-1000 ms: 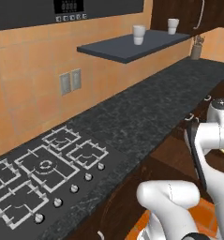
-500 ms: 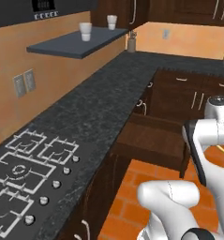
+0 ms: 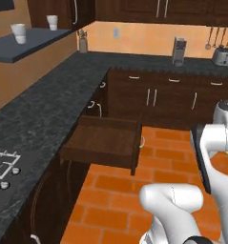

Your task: Take a straw from the drawer in front and place it inside the glass cup on the dining counter.

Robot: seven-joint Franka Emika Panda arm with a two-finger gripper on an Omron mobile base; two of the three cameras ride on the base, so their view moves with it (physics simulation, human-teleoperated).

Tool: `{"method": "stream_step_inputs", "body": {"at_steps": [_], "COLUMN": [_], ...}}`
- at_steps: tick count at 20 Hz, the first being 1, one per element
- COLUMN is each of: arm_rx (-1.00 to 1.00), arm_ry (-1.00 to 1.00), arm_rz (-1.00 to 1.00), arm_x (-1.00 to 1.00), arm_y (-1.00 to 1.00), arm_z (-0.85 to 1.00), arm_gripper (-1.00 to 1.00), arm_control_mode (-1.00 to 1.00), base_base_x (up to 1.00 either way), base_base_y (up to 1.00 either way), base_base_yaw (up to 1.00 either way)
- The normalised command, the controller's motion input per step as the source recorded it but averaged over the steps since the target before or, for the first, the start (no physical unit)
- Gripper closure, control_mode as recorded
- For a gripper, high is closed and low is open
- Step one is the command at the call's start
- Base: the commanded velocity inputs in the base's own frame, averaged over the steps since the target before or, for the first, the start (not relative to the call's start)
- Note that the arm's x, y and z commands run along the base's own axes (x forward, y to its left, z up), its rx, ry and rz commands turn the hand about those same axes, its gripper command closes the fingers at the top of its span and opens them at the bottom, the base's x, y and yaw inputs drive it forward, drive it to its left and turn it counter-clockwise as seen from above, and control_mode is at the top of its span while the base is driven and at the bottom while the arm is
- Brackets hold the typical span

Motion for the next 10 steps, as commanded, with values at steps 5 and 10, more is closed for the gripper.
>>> {"method": "stream_step_inputs", "body": {"at_steps": [5, 10], "arm_rx": [0.0, 0.0], "arm_ry": [0.0, 0.0], "arm_rz": [0.0, 0.0], "arm_x": [0.0, 0.0], "arm_y": [0.0, 0.0], "arm_z": [0.0, 0.0], "arm_gripper": [1.0, 1.0], "arm_control_mode": [1.0, 1.0], "base_base_x": [0.42, 0.77], "base_base_y": [-0.64, -0.26], "base_base_yaw": [-0.29, -0.29]}}
